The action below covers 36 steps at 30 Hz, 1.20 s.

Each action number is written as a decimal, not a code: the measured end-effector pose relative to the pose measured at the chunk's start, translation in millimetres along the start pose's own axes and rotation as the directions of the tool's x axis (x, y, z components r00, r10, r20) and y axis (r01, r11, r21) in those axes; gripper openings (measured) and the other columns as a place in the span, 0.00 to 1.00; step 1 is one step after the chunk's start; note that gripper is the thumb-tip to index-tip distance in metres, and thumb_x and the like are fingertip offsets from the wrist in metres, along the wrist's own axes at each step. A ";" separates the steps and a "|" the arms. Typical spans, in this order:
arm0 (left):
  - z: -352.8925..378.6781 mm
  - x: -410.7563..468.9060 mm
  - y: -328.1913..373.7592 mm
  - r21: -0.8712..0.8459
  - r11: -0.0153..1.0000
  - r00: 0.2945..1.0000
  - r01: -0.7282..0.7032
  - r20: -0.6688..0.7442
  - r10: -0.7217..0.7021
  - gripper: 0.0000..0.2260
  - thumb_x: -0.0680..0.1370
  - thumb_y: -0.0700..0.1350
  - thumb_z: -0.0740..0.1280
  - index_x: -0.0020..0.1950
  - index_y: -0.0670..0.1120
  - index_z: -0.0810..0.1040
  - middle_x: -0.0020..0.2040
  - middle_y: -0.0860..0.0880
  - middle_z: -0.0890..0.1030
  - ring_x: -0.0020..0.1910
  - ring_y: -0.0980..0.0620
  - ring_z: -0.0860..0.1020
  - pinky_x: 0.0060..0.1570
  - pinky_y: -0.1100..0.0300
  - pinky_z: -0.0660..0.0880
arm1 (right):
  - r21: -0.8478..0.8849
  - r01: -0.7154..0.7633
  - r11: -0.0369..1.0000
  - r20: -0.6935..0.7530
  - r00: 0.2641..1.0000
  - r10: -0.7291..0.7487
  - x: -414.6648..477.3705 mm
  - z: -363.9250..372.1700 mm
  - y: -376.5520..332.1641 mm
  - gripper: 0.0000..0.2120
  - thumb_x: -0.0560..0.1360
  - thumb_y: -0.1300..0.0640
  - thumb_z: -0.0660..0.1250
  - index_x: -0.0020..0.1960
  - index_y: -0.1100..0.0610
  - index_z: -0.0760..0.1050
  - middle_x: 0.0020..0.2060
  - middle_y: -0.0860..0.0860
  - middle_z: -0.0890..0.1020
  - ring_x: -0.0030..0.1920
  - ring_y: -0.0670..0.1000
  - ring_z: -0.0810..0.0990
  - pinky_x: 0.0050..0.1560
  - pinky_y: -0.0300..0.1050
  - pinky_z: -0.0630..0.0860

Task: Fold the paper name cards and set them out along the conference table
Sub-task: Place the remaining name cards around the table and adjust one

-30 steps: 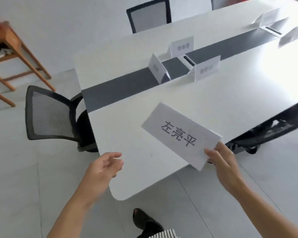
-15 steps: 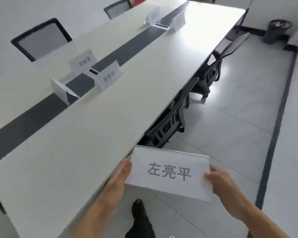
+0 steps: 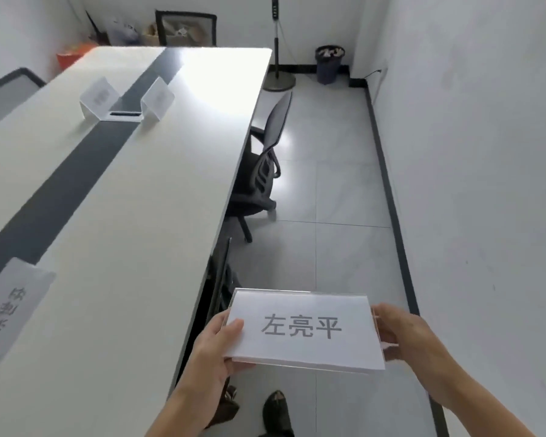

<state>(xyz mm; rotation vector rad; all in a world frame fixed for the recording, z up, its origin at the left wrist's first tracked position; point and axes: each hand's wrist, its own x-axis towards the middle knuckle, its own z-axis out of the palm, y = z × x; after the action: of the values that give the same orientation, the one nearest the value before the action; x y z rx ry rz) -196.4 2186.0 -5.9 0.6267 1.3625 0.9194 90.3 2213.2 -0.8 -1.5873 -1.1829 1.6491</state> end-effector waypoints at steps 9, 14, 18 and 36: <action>64.0 177.3 115.2 0.080 0.997 0.991 -0.020 0.134 0.009 0.24 0.69 0.55 0.68 0.61 0.45 0.77 0.56 0.42 0.83 0.53 0.42 0.81 0.52 0.44 0.77 | -0.201 -0.245 0.949 -0.327 0.929 0.170 95.6 -115.2 -3.4 0.10 0.73 0.47 0.69 0.53 0.48 0.80 0.44 0.48 0.85 0.46 0.47 0.83 0.54 0.51 0.78; 121.0 267.9 154.7 0.046 0.999 0.995 -0.005 0.098 0.000 0.23 0.67 0.54 0.69 0.59 0.45 0.79 0.56 0.39 0.83 0.52 0.41 0.80 0.49 0.46 0.77 | -0.295 -0.328 0.897 -0.325 0.918 0.229 183.4 -195.4 -22.2 0.12 0.72 0.44 0.69 0.54 0.44 0.78 0.47 0.45 0.83 0.50 0.44 0.81 0.58 0.47 0.75; 167.3 329.7 205.4 -0.021 1.000 0.998 -0.005 0.060 0.006 0.37 0.52 0.58 0.79 0.58 0.44 0.80 0.54 0.38 0.83 0.51 0.38 0.80 0.53 0.39 0.75 | -0.294 -0.263 0.919 -0.287 0.941 0.177 273.3 -250.8 -78.0 0.11 0.73 0.47 0.69 0.54 0.46 0.78 0.46 0.47 0.84 0.45 0.43 0.82 0.49 0.41 0.75; 290.0 704.9 438.6 -0.124 0.992 0.997 -0.031 -0.072 0.022 0.23 0.65 0.48 0.72 0.59 0.43 0.78 0.56 0.38 0.82 0.53 0.37 0.79 0.49 0.45 0.76 | -0.094 -0.167 0.982 -0.276 0.952 0.135 672.4 -435.7 -304.0 0.13 0.70 0.51 0.73 0.52 0.54 0.80 0.44 0.56 0.85 0.42 0.50 0.85 0.39 0.43 0.76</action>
<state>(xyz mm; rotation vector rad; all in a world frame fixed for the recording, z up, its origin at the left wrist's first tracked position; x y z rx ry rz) -18.9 3046.9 17.7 0.5219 1.3504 1.0484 362.8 3025.5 -20.8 -1.9475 -1.0531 1.4186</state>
